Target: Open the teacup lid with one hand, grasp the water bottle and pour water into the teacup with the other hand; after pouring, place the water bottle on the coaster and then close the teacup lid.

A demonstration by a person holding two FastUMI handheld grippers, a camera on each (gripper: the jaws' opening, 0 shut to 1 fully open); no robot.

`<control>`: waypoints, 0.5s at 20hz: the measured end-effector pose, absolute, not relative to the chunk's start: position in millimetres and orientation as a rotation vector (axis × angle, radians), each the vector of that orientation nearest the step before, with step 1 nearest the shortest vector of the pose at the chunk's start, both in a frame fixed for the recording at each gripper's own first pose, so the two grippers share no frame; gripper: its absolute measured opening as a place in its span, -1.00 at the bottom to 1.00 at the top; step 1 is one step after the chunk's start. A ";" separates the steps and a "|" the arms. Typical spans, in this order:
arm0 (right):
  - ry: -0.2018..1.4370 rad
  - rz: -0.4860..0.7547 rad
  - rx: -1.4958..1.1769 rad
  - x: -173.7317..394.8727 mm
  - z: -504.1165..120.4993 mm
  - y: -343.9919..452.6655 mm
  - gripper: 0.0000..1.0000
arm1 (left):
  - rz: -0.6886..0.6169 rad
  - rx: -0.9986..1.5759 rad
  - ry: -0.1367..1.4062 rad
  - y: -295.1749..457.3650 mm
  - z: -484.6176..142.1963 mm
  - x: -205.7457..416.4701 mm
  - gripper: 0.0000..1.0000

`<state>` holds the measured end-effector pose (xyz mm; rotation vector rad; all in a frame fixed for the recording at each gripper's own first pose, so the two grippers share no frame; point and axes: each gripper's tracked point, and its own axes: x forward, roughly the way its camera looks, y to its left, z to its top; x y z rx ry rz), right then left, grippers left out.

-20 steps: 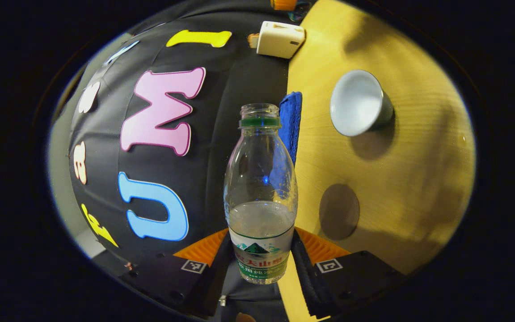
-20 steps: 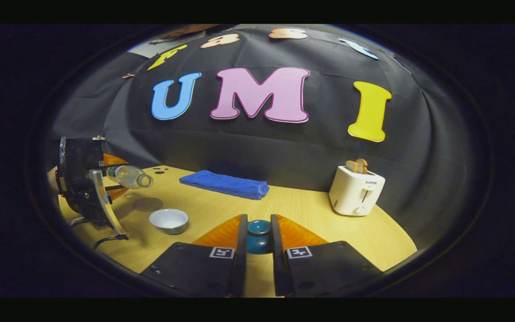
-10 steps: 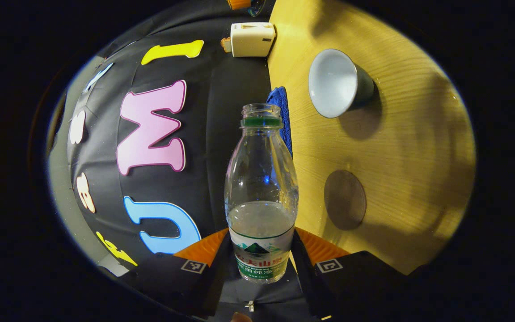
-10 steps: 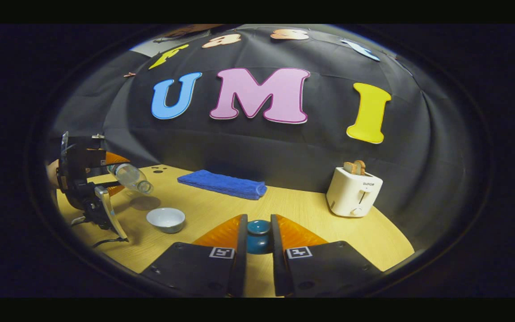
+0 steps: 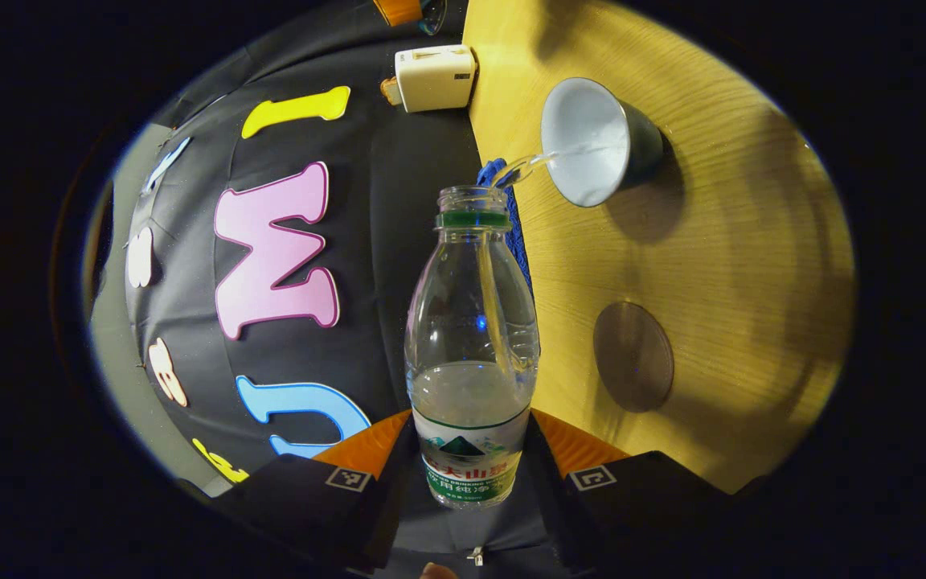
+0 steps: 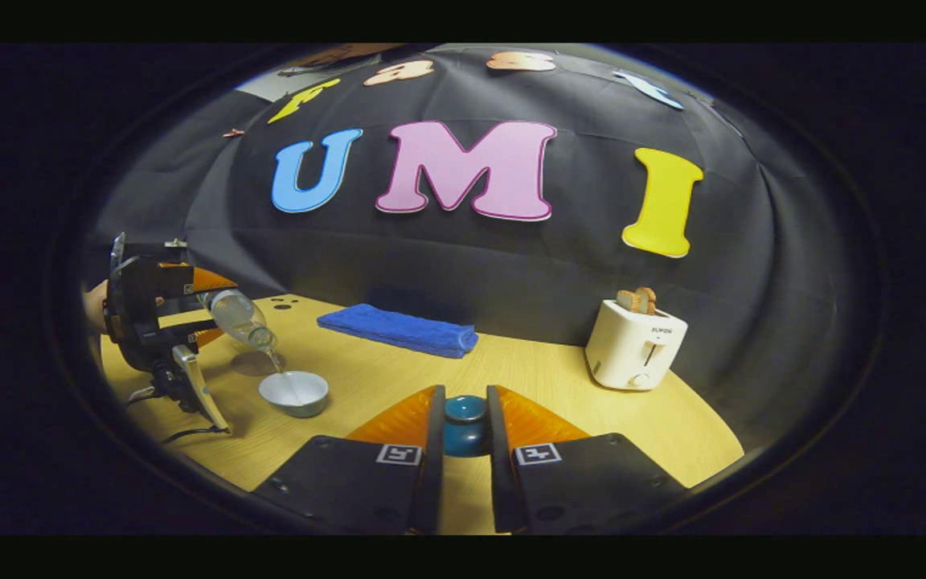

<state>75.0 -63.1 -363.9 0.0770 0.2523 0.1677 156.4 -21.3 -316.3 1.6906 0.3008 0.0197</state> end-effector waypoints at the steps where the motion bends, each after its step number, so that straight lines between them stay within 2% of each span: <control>1: 0.252 0.168 0.075 75.6 -363.9 -63.0 -0.46 | 0.023 1.699 0.297 -21.1 -316.1 156.2 0.48; 10: 0.247 0.174 0.070 75.7 -361.7 -62.3 -0.46 | 0.018 1.762 0.260 -19.2 -310.7 161.8 0.48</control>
